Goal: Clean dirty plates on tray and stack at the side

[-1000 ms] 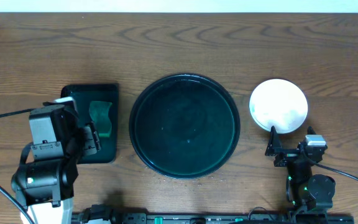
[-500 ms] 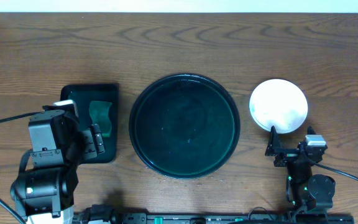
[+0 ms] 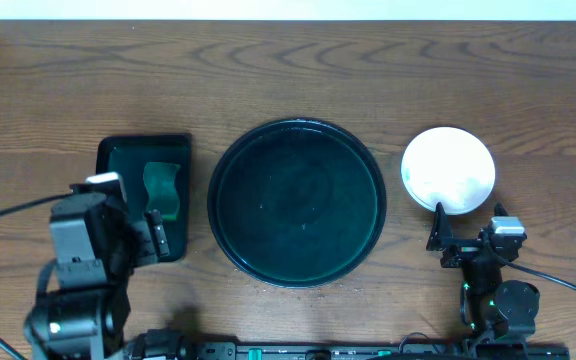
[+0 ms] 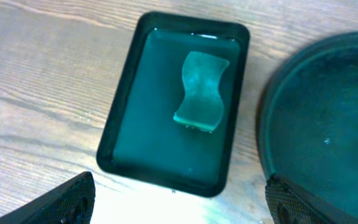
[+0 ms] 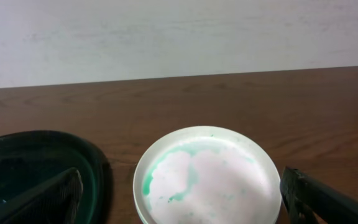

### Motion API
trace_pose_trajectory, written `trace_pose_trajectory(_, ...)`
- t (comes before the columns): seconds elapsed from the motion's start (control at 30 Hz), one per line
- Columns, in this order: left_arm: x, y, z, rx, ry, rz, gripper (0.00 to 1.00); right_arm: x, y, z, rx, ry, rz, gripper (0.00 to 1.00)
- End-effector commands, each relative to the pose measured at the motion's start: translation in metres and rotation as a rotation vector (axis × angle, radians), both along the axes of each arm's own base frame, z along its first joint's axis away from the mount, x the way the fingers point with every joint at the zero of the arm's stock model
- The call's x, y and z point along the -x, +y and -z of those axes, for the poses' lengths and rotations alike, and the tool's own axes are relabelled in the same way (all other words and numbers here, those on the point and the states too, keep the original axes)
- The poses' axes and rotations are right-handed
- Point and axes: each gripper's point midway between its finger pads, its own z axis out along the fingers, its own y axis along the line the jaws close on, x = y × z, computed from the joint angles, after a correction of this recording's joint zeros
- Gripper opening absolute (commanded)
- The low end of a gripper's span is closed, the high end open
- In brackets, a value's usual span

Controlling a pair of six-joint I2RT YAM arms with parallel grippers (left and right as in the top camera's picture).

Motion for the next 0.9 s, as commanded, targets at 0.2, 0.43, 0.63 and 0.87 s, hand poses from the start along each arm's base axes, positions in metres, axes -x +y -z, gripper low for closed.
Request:
trace_pose_trajectory(0.2,-0.023,-0.005,-0.018,-0.022,-0.394,0.034,0.88,0.0,-0.001,0.001,0.005,-0.001,0.001,0.99)
trace_pose_trajectory(0.43,-0.028,-0.017,-0.001,-0.001,-0.569,0.101,0.88,0.0,-0.001,0.001,0.005,-0.001,0.001,0.99)
trace_pose_trajectory(0.63,-0.036,-0.026,0.016,0.0,-0.718,0.154,0.88,0.0,-0.001,0.001,0.005,-0.001,0.001,0.99)
trace_pose_trajectory(0.87,-0.038,-0.03,0.045,-0.003,-0.769,0.171,0.88,0.0,-0.001,0.001,0.005,-0.001,0.001,0.99)
